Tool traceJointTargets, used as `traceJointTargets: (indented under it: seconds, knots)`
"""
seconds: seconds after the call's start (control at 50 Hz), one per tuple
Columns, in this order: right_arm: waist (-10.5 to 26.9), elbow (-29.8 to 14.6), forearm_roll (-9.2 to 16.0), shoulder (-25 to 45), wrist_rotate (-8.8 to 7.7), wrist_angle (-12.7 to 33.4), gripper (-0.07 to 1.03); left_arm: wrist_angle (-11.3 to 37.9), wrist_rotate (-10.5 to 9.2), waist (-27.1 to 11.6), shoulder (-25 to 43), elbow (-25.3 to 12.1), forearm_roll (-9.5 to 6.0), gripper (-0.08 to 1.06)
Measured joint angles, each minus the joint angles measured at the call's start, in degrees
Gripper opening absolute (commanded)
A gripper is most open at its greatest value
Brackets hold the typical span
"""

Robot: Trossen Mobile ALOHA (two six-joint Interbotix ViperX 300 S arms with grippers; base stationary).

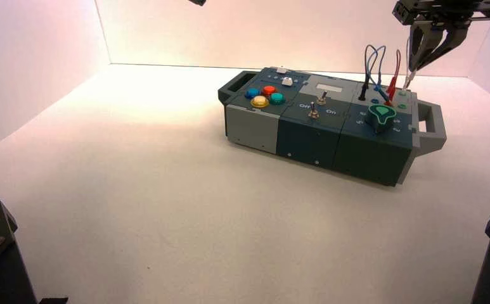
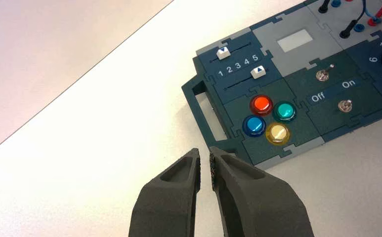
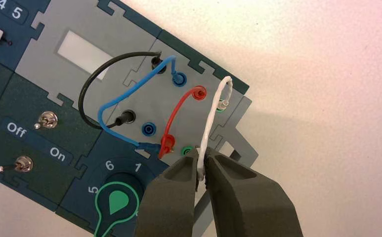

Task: Pull the white wire.

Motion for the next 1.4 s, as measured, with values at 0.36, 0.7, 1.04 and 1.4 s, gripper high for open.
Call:
traceJointTargets:
  seconds: [0.36,0.7,1.04,1.4]
  knots:
    - [0.0,0.0,0.0,-1.0,-0.09,-0.2,0.3,0.0,0.0,0.0,0.0,0.0,0.0,0.13]
    - [0.0,0.0,0.0,-2.2,-0.09,-0.6,0.32,0.0,0.0,0.0,0.0,0.0,0.0,0.13]
    - [0.0,0.1,0.0,-2.2,-0.18,-0.6,0.32,0.0,0.0,0.0,0.0,0.0,0.0,0.13]
    - [0.0,0.1,-0.1,-2.2,-0.18,-0.5,0.32,0.0,0.0,0.0,0.0,0.0,0.09,0.13]
